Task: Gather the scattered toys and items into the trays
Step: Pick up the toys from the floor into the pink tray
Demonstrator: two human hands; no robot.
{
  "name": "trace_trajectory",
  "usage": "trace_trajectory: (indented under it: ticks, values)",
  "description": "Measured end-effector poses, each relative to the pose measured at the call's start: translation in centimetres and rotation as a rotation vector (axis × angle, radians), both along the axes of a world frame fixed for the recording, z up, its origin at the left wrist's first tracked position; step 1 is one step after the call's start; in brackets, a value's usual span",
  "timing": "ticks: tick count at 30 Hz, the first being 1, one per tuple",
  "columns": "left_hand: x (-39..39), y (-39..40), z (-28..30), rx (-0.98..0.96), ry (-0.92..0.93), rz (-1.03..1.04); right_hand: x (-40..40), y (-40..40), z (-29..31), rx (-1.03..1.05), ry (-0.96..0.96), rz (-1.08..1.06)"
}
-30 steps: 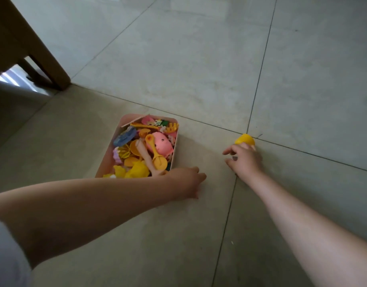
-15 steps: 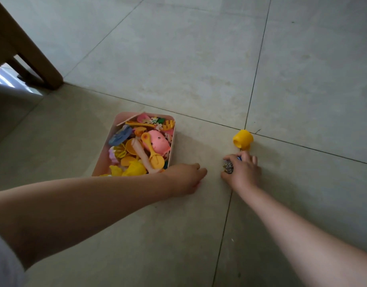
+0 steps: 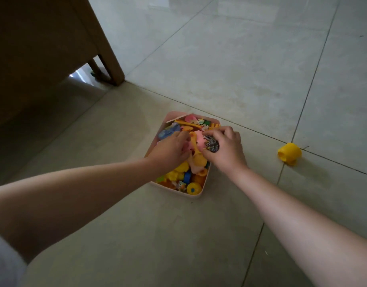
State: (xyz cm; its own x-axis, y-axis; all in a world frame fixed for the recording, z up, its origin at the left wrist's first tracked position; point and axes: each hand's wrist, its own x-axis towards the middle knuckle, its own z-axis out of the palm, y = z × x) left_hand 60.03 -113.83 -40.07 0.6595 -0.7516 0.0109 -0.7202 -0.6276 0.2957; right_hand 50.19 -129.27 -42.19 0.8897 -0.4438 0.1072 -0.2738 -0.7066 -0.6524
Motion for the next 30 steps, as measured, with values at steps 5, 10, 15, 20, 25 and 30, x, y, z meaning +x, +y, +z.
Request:
trace_trajectory:
  ticks: [5, 10, 15, 20, 25, 30]
  values:
    - [2.3, 3.7, -0.2, 0.005, 0.093, 0.256, 2.3, 3.8, 0.8, -0.117, -0.013, 0.205]
    - [3.5, 5.0, 0.3, 0.138, 0.120, 0.307, 5.4, 5.7, 1.0, -0.177, 0.028, 0.394]
    - [3.2, 5.5, 0.4, 0.198, 0.075, 0.284, 5.4, 5.2, 0.9, -0.140, 0.071, 0.393]
    - [3.3, 3.5, 0.7, 0.179, 0.081, 0.308, 4.1, 2.6, 0.7, -0.104, 0.073, 0.257]
    - [3.1, -1.2, 0.7, 0.069, -0.006, 0.253, 1.7, -1.6, -0.1, -0.084, 0.060, 0.073]
    - [1.2, -6.4, 0.9, -0.002, -0.058, 0.114, -2.3, -8.4, -2.6, -0.221, 0.224, -0.268]
